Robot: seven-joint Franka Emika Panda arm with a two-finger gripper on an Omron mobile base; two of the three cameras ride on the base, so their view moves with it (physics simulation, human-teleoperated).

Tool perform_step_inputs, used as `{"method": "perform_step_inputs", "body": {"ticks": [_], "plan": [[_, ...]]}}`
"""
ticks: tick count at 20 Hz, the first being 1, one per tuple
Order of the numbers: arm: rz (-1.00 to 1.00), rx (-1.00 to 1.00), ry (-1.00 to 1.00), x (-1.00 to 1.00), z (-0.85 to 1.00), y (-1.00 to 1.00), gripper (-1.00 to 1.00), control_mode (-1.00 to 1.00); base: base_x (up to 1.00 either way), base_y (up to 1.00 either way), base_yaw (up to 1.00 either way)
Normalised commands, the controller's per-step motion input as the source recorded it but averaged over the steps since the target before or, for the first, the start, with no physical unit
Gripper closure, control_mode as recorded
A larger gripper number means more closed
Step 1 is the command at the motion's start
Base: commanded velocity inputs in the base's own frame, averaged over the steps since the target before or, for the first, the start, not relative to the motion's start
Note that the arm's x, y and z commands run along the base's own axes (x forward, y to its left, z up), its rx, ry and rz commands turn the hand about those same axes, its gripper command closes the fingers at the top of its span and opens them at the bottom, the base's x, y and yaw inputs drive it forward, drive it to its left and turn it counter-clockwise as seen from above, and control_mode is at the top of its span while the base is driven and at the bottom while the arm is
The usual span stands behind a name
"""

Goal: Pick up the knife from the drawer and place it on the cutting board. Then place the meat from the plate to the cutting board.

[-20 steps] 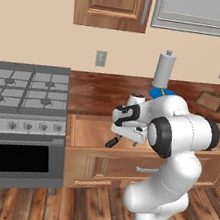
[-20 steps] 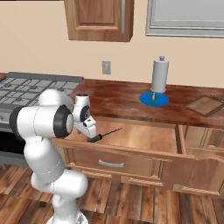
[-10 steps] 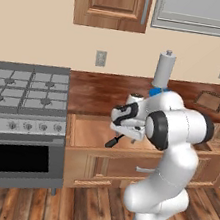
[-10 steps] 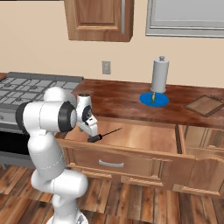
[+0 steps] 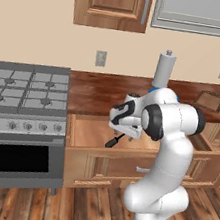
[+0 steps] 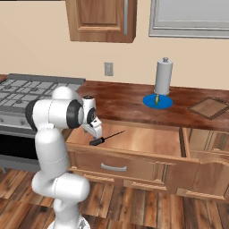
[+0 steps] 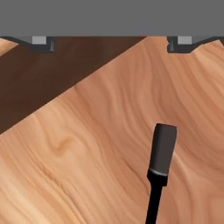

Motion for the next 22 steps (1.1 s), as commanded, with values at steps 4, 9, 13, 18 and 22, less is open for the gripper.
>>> {"method": "perform_step_inputs", "body": {"ticks": [4,9,13,18,22], "plan": [[0.0,0.0,-0.06,0.07,-0.22,0.0,-1.0,-1.0,0.0,0.0,0.0],[0.0,0.0,-0.04,0.2,-0.25,0.0,-1.0,-1.0,0.0,0.0,0.0],[0.0,0.0,-0.04,0.22,-0.22,0.0,-1.0,-1.0,0.0,0.0,0.0],[0.0,0.0,-0.03,0.26,-0.21,0.0,-1.0,-1.0,0.0,0.0,0.0],[0.0,0.0,-0.02,0.21,-0.2,0.0,-1.0,-1.0,0.0,0.0,0.0]]}}
